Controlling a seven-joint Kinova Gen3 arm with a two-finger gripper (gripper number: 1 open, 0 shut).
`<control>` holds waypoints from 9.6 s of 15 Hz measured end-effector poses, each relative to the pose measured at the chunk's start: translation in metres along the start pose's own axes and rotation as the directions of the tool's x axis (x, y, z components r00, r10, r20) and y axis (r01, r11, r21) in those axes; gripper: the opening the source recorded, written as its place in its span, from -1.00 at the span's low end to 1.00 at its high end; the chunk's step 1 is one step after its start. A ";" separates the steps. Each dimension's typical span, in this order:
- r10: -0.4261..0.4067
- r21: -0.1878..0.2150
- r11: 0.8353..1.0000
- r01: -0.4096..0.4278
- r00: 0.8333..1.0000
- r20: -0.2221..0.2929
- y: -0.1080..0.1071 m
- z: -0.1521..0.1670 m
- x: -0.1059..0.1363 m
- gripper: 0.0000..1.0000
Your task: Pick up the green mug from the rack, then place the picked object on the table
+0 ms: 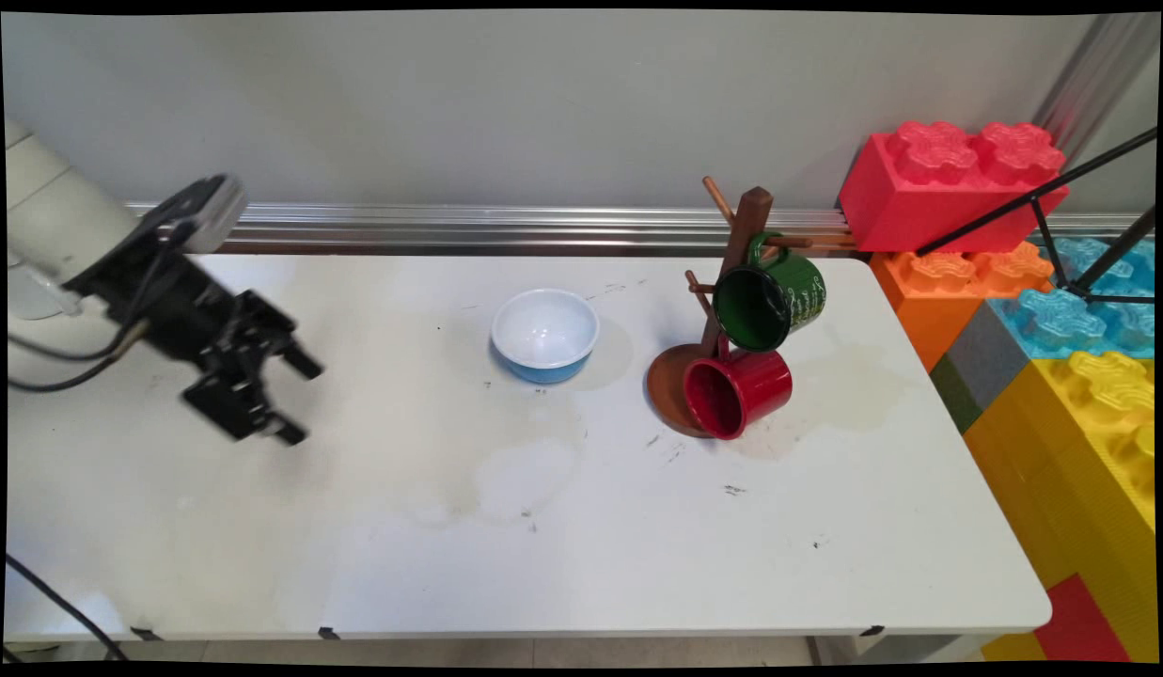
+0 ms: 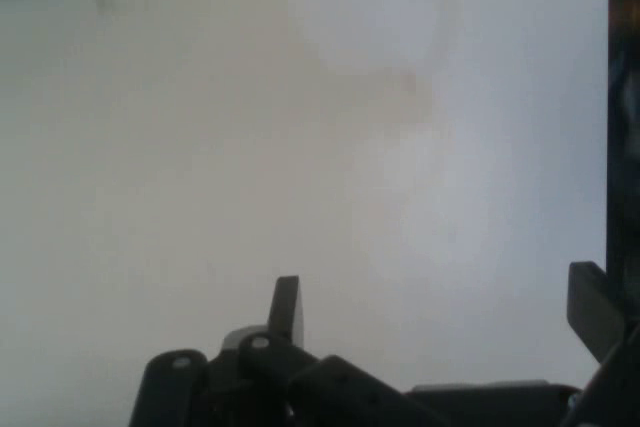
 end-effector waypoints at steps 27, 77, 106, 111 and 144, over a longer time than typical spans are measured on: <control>-0.239 -0.069 0.970 0.231 0.889 -0.391 0.040 0.055 0.199 1.00; -0.555 -0.087 0.801 0.593 0.678 -0.482 0.085 0.174 0.322 -1.00; -0.500 -0.211 0.866 0.453 0.775 -0.387 0.119 0.116 0.296 -1.00; -0.403 -0.116 0.915 0.386 0.865 -0.300 0.104 0.092 0.266 -1.00; -0.219 0.372 0.917 0.142 0.960 0.176 0.088 0.167 0.217 -1.00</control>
